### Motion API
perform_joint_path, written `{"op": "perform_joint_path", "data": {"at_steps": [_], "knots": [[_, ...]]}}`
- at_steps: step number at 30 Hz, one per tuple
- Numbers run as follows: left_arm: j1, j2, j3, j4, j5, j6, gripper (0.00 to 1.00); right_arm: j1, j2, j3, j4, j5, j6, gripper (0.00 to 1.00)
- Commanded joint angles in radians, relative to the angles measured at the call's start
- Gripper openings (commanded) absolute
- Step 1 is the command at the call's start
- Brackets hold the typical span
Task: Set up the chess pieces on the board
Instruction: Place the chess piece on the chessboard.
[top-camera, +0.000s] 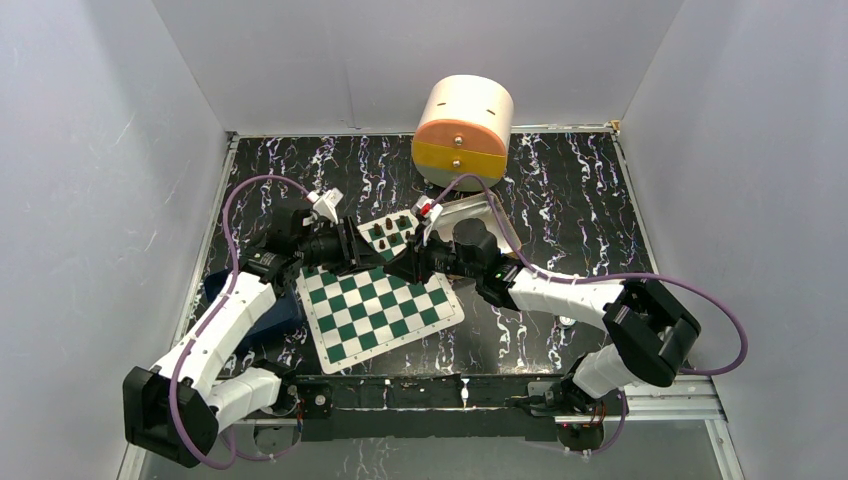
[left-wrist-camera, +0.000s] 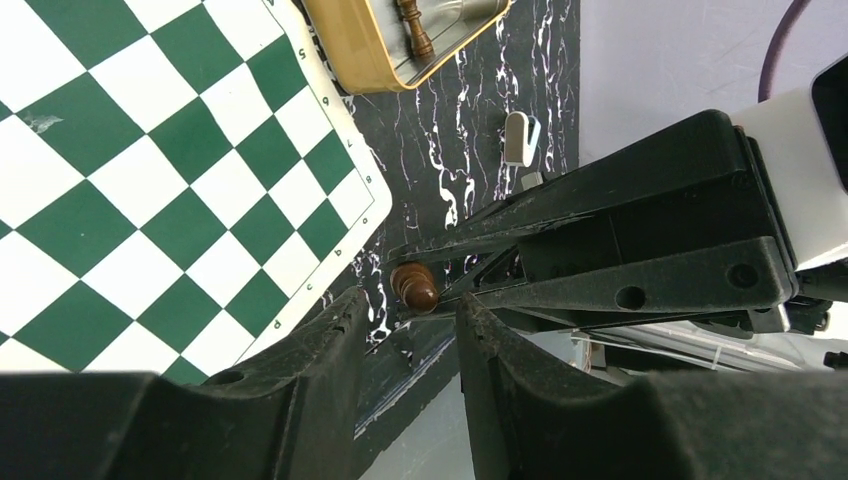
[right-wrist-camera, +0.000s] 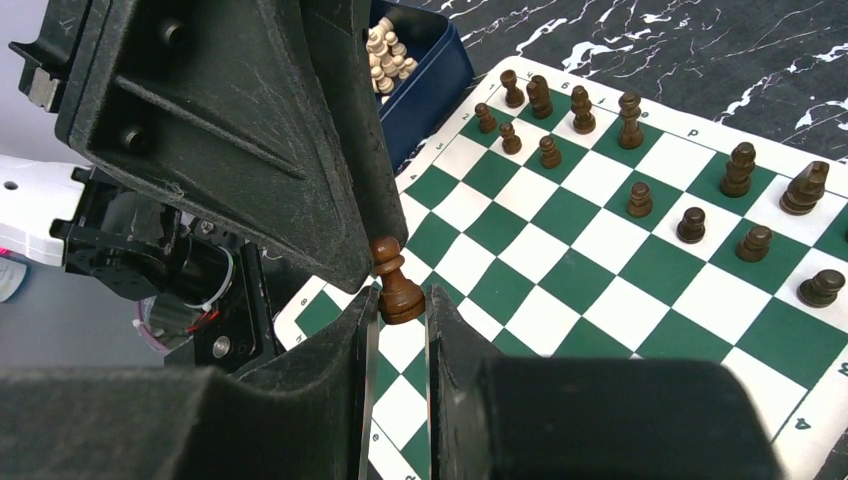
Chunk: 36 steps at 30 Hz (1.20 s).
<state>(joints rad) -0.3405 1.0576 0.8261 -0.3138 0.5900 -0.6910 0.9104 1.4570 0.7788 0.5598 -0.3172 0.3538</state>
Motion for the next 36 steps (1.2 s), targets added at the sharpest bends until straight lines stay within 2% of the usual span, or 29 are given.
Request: {"op": "perform_joint_path", "data": {"at_steps": [1,5,13,15,19,20,25,26,27,36], "knots": [[0.002,-0.007,0.002,0.039,0.039,-0.028,0.36,0.004,-0.032,0.011,0.089,-0.018,0.012,0.18],[0.002,-0.007,-0.006,0.057,0.037,-0.044,0.34,0.004,-0.032,0.006,0.096,-0.024,0.011,0.18],[0.002,0.002,-0.013,0.061,0.051,-0.047,0.10,0.004,-0.031,-0.002,0.101,-0.022,0.007,0.19],[0.002,0.003,-0.010,0.054,0.042,-0.040,0.07,0.003,-0.030,-0.003,0.096,-0.015,0.006,0.21],[0.003,0.013,0.013,0.027,0.009,-0.015,0.05,0.003,-0.036,-0.015,0.080,0.011,0.019,0.38],[0.003,0.018,0.027,0.013,-0.007,0.001,0.05,0.003,-0.040,-0.018,0.072,0.016,0.020,0.47],[0.003,0.078,0.123,-0.077,-0.168,0.110,0.04,0.003,-0.076,-0.025,-0.014,0.068,0.023,0.80],[0.003,0.093,0.138,-0.086,-0.210,0.143,0.04,0.003,-0.085,-0.022,-0.041,0.083,0.022,0.92],[0.002,0.108,0.150,-0.093,-0.252,0.167,0.04,0.003,-0.095,-0.021,-0.063,0.095,0.023,0.98],[0.002,0.258,0.187,-0.036,-0.570,0.291,0.05,0.002,-0.231,-0.056,-0.203,0.225,0.011,0.99]]}}
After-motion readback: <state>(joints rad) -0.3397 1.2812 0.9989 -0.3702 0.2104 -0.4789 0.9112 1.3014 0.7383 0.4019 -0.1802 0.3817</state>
